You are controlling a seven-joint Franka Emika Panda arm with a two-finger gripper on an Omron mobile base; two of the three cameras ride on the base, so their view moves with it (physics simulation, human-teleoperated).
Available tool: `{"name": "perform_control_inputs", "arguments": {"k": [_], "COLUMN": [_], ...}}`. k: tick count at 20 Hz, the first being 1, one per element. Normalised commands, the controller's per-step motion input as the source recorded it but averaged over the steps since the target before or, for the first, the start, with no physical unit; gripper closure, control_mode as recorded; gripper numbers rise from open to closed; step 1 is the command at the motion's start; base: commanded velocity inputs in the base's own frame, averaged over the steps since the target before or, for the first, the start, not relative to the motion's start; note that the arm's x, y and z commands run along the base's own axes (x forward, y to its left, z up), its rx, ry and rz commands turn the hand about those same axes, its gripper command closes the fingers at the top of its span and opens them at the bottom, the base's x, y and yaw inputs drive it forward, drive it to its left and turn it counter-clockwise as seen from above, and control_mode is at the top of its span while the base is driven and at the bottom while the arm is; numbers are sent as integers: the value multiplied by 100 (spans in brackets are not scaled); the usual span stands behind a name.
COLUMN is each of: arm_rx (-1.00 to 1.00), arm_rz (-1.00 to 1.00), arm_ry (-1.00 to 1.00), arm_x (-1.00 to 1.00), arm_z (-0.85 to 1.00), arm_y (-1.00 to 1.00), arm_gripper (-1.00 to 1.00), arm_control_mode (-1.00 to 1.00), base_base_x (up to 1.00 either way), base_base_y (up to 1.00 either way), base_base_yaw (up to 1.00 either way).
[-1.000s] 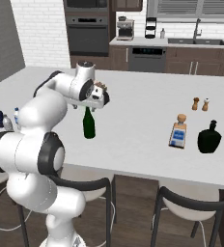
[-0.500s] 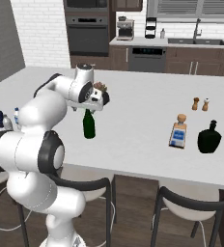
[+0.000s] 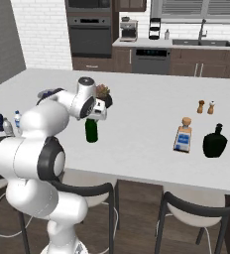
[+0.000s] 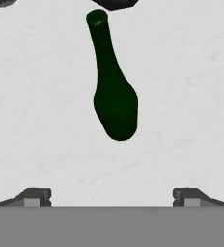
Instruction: Move the plastic bottles in the middle to the plastics group, and the glass bottles in the middle to the glass group.
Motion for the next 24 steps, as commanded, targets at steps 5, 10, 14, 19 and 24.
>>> {"name": "perform_control_inputs", "arguments": {"k": [5,10,14,19,24], "arm_rx": [0,0,0,-3,-5], "arm_rz": [0,0,0,0,-3], "arm_ry": [-5,-7,-5,-4,-3], "arm_x": [36,28,17,0,-6], "arm_z": [0,0,0,-4,-3], "arm_y": [3,2,7,8,8], "arm_gripper": [-100,-100,-100,-100,-100], "arm_control_mode": [-100,-100,-100,-100,-100], "base_base_x": [0,0,0,0,0], "base_base_y": [0,0,0,0,0], "base_base_yaw": [0,0,0,0,0]}}
